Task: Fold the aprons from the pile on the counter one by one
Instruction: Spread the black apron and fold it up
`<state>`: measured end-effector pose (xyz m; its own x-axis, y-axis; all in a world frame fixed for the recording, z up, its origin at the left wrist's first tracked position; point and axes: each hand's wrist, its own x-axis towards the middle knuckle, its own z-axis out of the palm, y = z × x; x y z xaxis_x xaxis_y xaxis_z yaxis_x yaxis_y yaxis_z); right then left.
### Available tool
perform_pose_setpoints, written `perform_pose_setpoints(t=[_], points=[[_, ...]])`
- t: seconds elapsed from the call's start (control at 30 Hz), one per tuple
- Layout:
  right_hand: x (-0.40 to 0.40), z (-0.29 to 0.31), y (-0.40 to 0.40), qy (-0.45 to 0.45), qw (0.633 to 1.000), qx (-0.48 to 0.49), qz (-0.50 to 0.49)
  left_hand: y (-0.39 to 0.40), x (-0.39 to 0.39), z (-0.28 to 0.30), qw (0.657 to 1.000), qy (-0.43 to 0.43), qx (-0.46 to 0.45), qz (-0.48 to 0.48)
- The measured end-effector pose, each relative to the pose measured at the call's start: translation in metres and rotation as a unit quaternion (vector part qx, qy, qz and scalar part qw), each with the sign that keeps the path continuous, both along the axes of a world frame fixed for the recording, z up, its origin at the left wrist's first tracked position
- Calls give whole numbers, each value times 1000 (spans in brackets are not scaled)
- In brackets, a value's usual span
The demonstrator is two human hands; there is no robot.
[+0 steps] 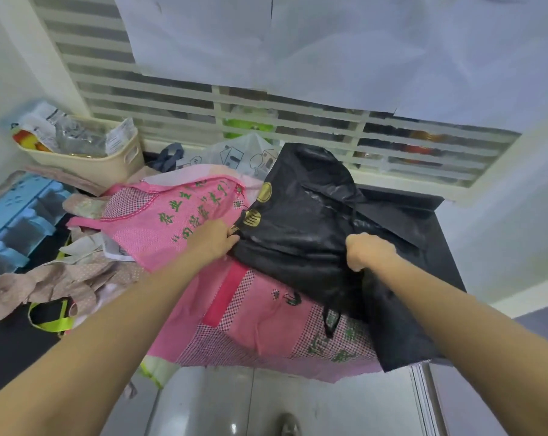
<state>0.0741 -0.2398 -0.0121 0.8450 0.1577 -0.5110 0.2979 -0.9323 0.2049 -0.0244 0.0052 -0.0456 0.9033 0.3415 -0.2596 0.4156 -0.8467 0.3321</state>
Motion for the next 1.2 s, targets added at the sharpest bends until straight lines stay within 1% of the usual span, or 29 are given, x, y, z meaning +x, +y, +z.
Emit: perform_pose_setpoints(t=[0.07, 0.1, 0.13, 0.17, 0.2, 0.3, 0.4, 0.47, 0.5, 0.53, 0.57, 0.6, 0.67, 0.7, 0.77, 0.83, 0.9, 0.93, 1.03, 1.07, 1.1, 1.17, 1.2], points=[[21, 10, -8, -57, 997, -43, 37, 11, -6, -5, 997, 58, -33, 41], [31, 10, -8, -65, 996, -32, 57, 15, -8, -8, 991, 96, -71, 63], [38, 6, -5, -59, 996, -7, 72, 16, -11, -9, 980, 139, -117, 81], [45, 0, 1, -40, 995, 13, 91, 17, -12, -9, 970, 175, -143, 92], [48, -9, 6, -18, 994, 23, 107, 18, -10, -8, 965, 201, -144, 89], [56, -36, 16, 22, 990, 19, 141, 16, 3, -8, 968, 234, -69, 57], [71, -52, 6, 65, 988, -19, 141, 6, 18, -13, 962, 265, -11, 62], [80, -58, -6, 95, 984, -57, 139, -10, 26, -12, 958, 272, 84, 33], [86, -61, -12, 107, 981, -71, 143, -19, 33, -14, 951, 270, 150, 11], [89, -62, -19, 107, 979, -77, 156, -26, 39, -16, 943, 265, 202, -2], [95, -62, -26, 97, 978, -78, 170, -33, 48, -19, 935, 267, 234, -8], [100, -59, -30, 68, 978, -67, 184, -38, 56, -22, 928, 273, 253, -11], [116, -55, -32, -12, 983, -1, 184, -46, 68, -27, 922, 287, 261, -24], [126, -54, -31, -28, 984, 51, 166, -49, 72, -27, 920, 297, 255, -30], [139, -51, -23, -11, 982, 157, 105, -56, 77, -29, 925, 302, 231, -26], [147, -46, -10, -7, 966, 255, 46, -57, 77, -27, 938, 275, 209, -5], [154, -35, 4, -29, 935, 353, -14, -49, 74, -22, 952, 259, 160, 14], [156, -27, 11, -19, 914, 402, -43, -43, 71, -20, 957, 257, 131, 11], [154, 0, 46, 64, 853, 511, -81, -25, 65, -19, 972, 229, 53, 9], [150, 9, 60, 84, 838, 533, -77, -22, 63, -19, 977, 210, 31, 8], [146, 16, 77, 93, 831, 547, -49, -19, 60, -20, 982, 189, 21, 9], [133, 28, 118, 57, 836, 542, 68, -14, 53, -22, 986, 165, 8, 16], [124, 32, 137, 32, 832, 539, 125, -13, 50, -24, 987, 160, -2, 21]])
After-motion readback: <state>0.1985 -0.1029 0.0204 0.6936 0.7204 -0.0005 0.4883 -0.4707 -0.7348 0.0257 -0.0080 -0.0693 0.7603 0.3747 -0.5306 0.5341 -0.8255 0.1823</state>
